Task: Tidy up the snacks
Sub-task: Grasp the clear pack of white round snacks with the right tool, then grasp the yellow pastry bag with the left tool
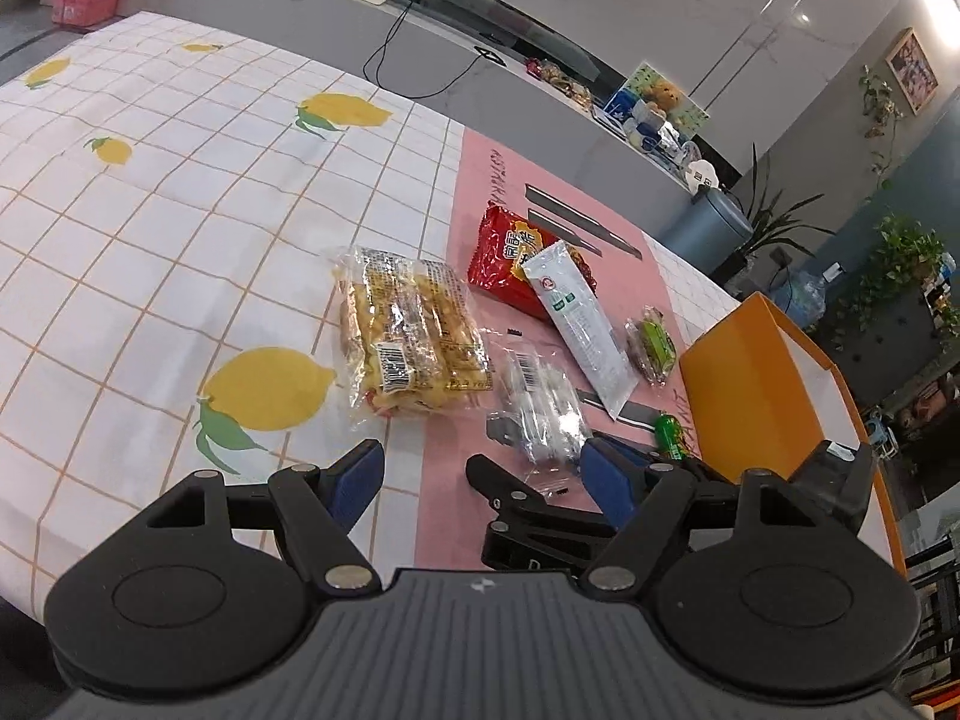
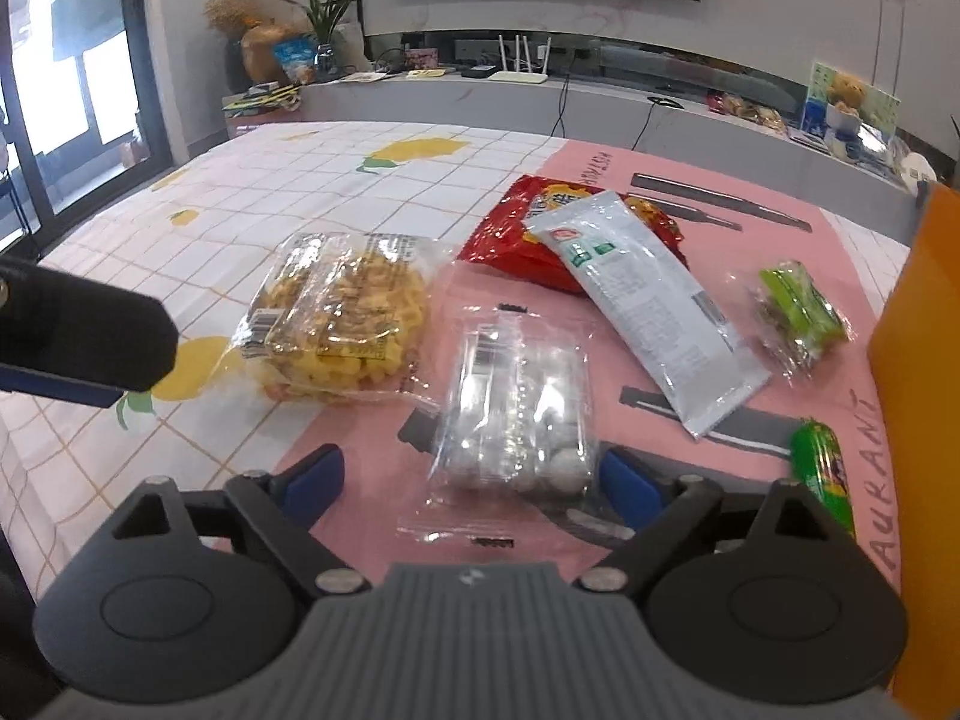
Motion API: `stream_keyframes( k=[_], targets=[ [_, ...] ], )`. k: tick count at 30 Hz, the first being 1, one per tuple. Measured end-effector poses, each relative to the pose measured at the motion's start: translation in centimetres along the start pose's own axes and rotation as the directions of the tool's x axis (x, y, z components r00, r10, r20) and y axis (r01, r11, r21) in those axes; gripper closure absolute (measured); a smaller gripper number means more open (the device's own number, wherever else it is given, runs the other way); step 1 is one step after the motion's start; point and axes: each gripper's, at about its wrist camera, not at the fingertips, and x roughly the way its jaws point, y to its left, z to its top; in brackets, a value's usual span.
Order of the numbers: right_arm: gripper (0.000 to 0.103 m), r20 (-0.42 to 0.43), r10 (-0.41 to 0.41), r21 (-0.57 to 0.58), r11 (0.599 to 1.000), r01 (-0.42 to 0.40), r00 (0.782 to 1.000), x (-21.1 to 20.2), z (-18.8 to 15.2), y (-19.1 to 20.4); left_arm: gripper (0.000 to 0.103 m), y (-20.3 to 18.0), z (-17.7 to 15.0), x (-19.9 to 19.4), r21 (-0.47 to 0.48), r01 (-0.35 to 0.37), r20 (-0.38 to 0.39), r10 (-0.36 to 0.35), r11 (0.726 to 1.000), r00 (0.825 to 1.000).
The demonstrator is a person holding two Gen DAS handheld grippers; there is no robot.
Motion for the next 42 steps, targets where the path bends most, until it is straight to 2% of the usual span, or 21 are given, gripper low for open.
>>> stream_keyframes(
  k=[3,5,18,23,30,35,39,42],
  targets=[
    [0.024,0.031,-0.033,-0.005,0.999,0.033,0.999,-0.2,-0.3,0.2,0.016,-0.2,-0.1,-0.1,0.003,0.002,0.0,-0.002,1.0,1.0],
    [0.039,0.041,-0.052,0.006,0.999,0.052,0.998,-0.4,-0.3,0.0,0.016,-0.2,-0.2,-0.1,0.004,0.004,0.001,-0.004,1.0,1.0],
    [0.049,0.071,-0.089,0.038,0.996,0.086,0.994,-3.0,-2.0,0.0,0.016,-2.0,0.7,0.3,0.061,0.016,0.006,-0.017,0.998,1.0],
    [0.05,0.051,-0.101,0.083,0.992,0.097,0.994,-3.9,-2.1,-0.5,0.016,-2.7,1.5,0.7,0.099,-0.014,0.03,0.011,0.995,0.999],
    [0.051,0.024,-0.105,0.102,0.99,0.102,0.994,-5.7,-2.1,-0.9,0.016,-3.5,3.4,2.0,0.141,-0.045,0.022,0.042,0.989,0.999],
    [0.052,0.001,-0.136,0.107,0.985,0.135,0.991,-6.8,-2.2,-1.3,0.016,-4.3,4.5,3.7,0.209,-0.065,0.004,0.066,0.976,0.998],
    [0.052,-0.012,-0.136,0.112,0.984,0.136,0.991,-6.5,-2.2,-1.5,0.016,-4.0,5.4,5.3,0.182,-0.101,-0.015,0.105,0.978,0.994],
    [0.052,-0.015,-0.136,0.114,0.984,0.137,0.991,-6.6,-2.3,-1.5,0.016,-3.8,5.9,6.3,0.167,-0.089,-0.039,0.097,0.982,0.995]
  ],
)
